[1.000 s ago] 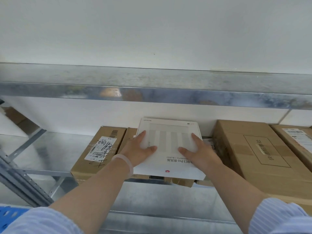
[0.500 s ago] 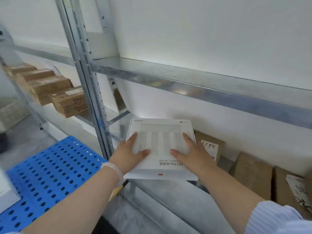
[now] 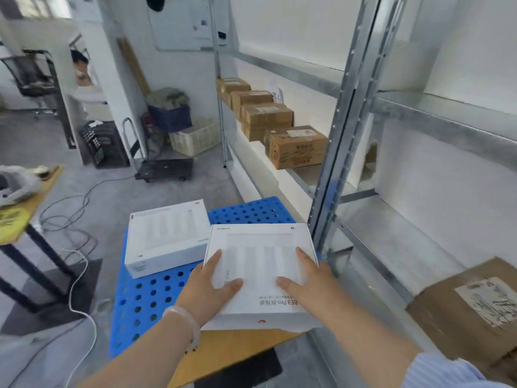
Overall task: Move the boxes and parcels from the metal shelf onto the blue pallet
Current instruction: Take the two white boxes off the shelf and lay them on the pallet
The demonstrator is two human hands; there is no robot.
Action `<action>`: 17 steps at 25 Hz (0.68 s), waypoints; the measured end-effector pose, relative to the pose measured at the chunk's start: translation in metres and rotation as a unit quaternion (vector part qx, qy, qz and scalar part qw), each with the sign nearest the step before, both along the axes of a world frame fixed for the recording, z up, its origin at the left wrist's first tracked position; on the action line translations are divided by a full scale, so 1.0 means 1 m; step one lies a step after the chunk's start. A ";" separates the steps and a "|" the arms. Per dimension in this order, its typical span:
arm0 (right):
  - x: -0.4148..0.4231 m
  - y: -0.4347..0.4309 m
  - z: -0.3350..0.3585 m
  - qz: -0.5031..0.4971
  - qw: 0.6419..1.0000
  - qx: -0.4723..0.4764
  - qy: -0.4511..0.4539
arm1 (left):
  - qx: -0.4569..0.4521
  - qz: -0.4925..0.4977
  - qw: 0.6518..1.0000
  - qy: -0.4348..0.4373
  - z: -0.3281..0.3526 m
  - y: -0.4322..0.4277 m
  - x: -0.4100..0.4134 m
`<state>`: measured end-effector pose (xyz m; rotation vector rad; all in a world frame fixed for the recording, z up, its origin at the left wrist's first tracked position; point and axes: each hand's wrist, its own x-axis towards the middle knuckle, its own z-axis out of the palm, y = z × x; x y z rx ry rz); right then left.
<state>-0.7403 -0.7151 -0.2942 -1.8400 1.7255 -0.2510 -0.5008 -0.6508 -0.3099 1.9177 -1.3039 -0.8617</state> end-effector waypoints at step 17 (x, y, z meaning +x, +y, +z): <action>0.191 -0.006 -0.092 0.146 0.981 0.126 -0.012 | 0.062 0.176 0.982 0.017 -0.104 0.069 0.158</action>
